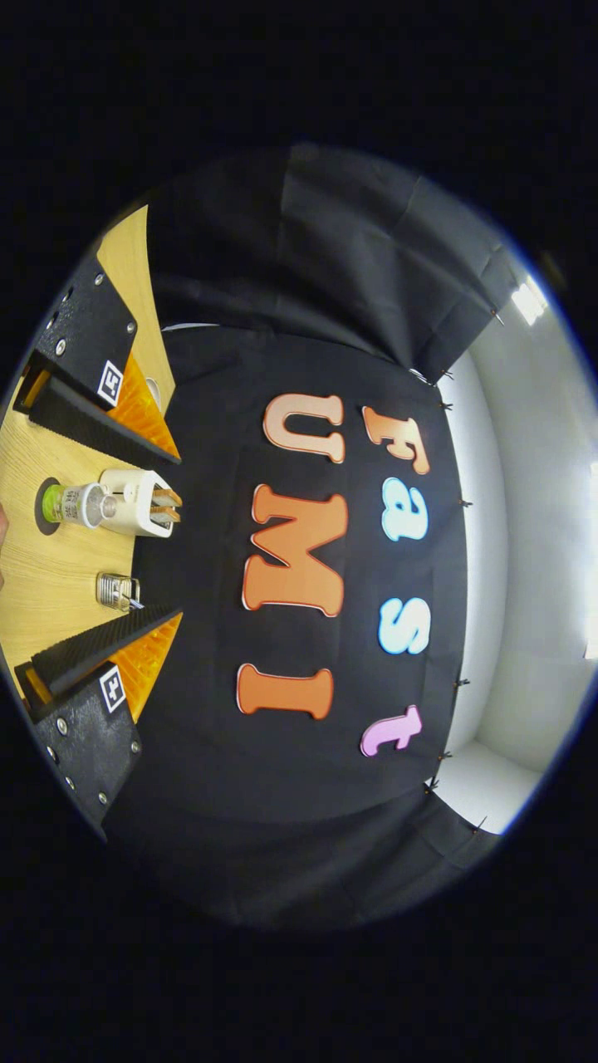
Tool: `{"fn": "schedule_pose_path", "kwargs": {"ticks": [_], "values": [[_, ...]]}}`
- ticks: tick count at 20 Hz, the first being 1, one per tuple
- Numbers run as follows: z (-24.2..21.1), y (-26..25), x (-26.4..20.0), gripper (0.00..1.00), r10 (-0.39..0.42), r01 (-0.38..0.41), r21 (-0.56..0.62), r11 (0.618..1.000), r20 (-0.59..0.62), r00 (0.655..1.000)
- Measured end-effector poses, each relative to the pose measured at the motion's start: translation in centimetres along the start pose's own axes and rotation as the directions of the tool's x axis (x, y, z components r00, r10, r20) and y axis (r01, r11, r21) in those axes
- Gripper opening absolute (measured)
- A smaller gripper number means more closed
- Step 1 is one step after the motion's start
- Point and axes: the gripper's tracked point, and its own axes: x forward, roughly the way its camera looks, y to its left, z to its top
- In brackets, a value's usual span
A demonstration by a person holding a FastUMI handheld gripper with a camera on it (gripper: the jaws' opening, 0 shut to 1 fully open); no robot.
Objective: Take the bottle from table, then pour the juice into the cup, finally place the bottle on the coaster
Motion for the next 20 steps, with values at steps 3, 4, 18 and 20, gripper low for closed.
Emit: {"fn": "schedule_pose_path", "kwargs": {"ticks": [3,4,18,20], "values": [[2.7,-1.3,-1.7,0.97,-0.014,0.014,0.021,1.0,0.016,1.0],[3.6,-1.8,-2.4,0.97,-0.022,0.021,0.027,0.999,0.025,0.999],[7.9,-4.3,-6.4,0.97,0.021,-0.03,0.097,0.995,0.088,0.996],[7.8,-4.2,-6.9,0.97,0.022,-0.03,0.096,0.995,0.084,0.996]]}}
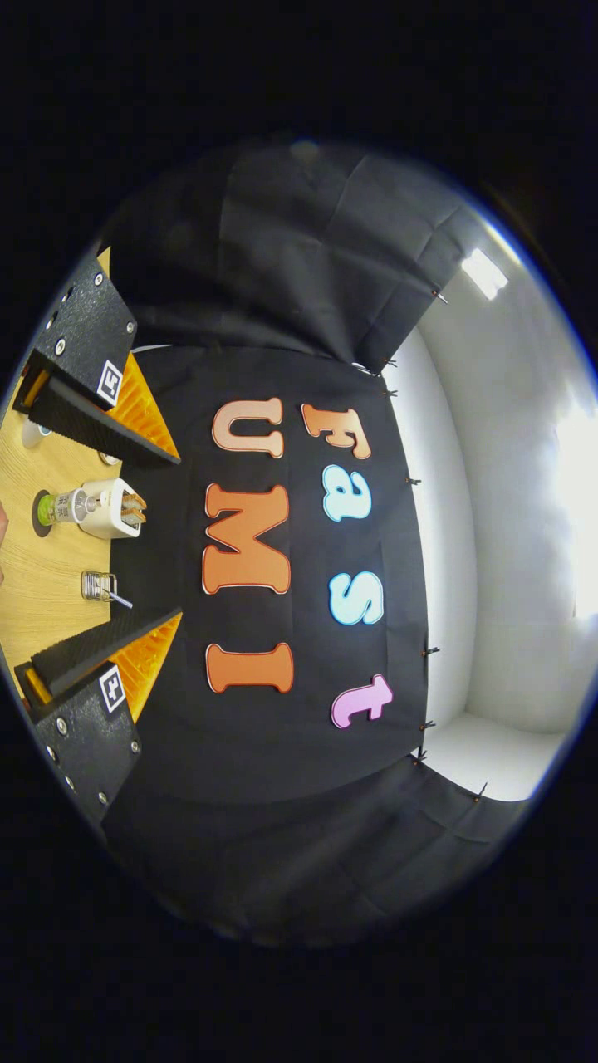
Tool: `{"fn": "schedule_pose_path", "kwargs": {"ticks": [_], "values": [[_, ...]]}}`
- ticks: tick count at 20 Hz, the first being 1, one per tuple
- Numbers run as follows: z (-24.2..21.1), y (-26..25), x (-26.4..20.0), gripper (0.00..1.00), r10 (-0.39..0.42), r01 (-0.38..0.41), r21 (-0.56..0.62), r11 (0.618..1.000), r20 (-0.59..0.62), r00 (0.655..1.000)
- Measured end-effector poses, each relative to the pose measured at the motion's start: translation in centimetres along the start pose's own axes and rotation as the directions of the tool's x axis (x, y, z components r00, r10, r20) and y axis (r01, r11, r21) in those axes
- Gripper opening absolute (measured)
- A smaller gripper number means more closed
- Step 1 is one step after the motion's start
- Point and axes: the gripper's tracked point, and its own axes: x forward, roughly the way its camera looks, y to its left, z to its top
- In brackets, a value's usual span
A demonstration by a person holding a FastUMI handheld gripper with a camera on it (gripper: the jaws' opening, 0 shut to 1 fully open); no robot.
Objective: Take the bottle from table, then pour the juice into the cup, finally place the bottle on the coaster
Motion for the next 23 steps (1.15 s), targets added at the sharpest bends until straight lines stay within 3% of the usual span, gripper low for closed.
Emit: {"fn": "schedule_pose_path", "kwargs": {"ticks": [13,23], "values": [[4.0,-0.1,-2.7,0.97,-0.055,0.058,-0.06,0.997,0.051,0.997],[4.8,-2.0,-1.8,0.98,-0.127,0.134,-0.128,0.983,0.065,0.99]]}}
